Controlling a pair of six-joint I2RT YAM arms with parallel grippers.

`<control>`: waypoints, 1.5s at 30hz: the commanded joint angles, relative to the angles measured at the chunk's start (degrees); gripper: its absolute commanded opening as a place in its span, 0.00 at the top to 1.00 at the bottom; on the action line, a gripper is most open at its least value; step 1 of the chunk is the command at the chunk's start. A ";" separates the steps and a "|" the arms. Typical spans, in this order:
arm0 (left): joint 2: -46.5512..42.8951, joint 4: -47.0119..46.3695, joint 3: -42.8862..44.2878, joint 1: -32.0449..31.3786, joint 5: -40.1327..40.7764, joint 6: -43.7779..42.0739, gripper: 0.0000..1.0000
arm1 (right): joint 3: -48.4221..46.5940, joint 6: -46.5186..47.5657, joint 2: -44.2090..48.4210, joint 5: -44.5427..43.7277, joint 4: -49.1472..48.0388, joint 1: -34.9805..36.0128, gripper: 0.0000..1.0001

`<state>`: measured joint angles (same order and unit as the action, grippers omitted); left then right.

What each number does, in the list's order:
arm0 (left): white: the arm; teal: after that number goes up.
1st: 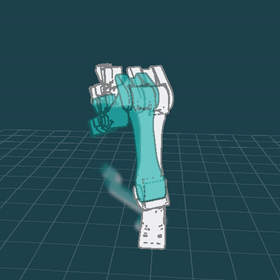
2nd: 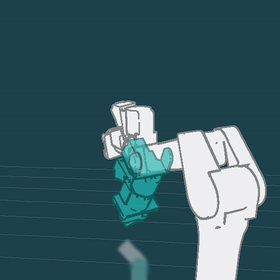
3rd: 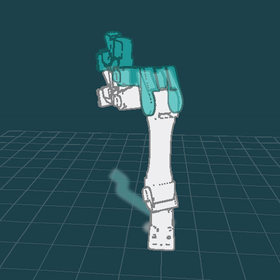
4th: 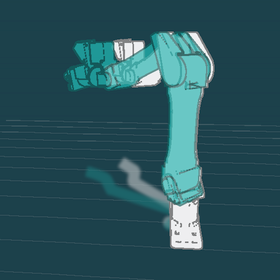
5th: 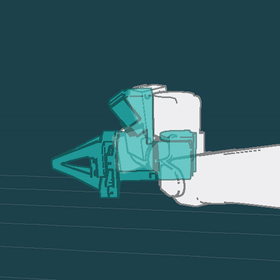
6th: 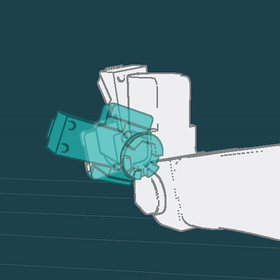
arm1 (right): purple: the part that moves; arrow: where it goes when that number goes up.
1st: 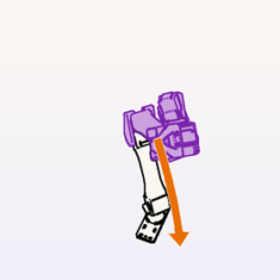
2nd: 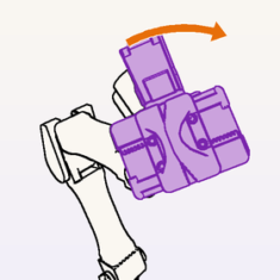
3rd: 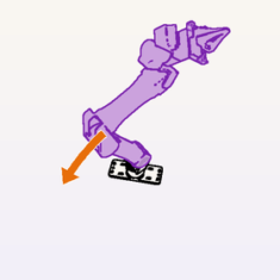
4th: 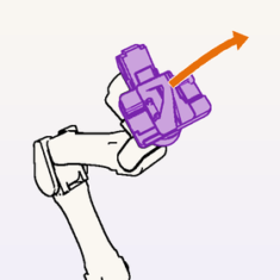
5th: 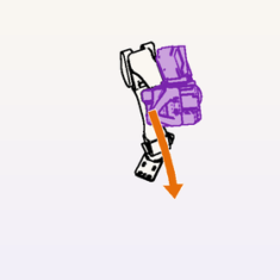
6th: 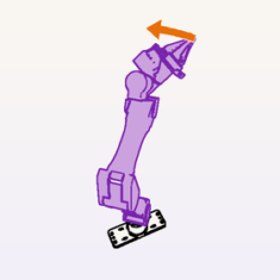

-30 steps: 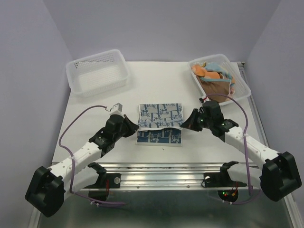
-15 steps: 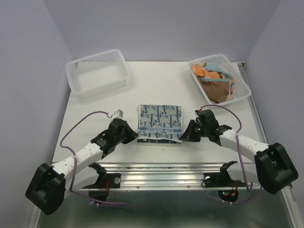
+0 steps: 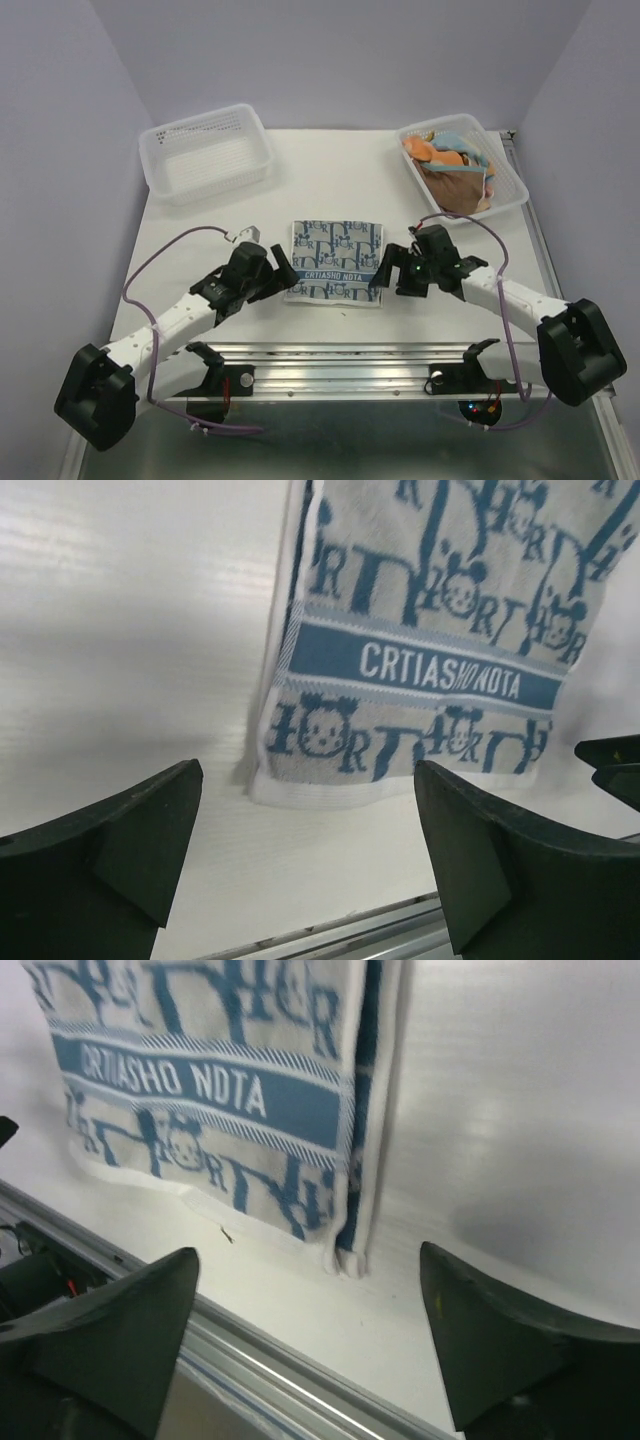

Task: Fold and stack the towels
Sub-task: Fold the towel

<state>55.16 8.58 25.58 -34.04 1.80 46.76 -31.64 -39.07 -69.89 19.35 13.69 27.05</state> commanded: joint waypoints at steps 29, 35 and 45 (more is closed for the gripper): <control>52.41 -7.61 42.18 10.75 -1.18 -18.20 0.49 | -41.05 17.53 -36.72 -28.58 4.42 -3.67 0.24; 54.88 -8.14 43.85 10.66 -3.28 -18.55 0.73 | -42.63 19.55 -39.36 -27.44 2.83 -4.46 0.41; 55.85 -9.98 44.11 10.58 -6.11 -18.46 1.00 | -42.72 22.54 -41.30 -21.20 0.89 -4.55 0.89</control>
<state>110.85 -0.82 68.07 -23.27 -2.59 29.23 -72.20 -18.70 -110.72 -4.36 16.75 22.83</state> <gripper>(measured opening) 0.021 0.150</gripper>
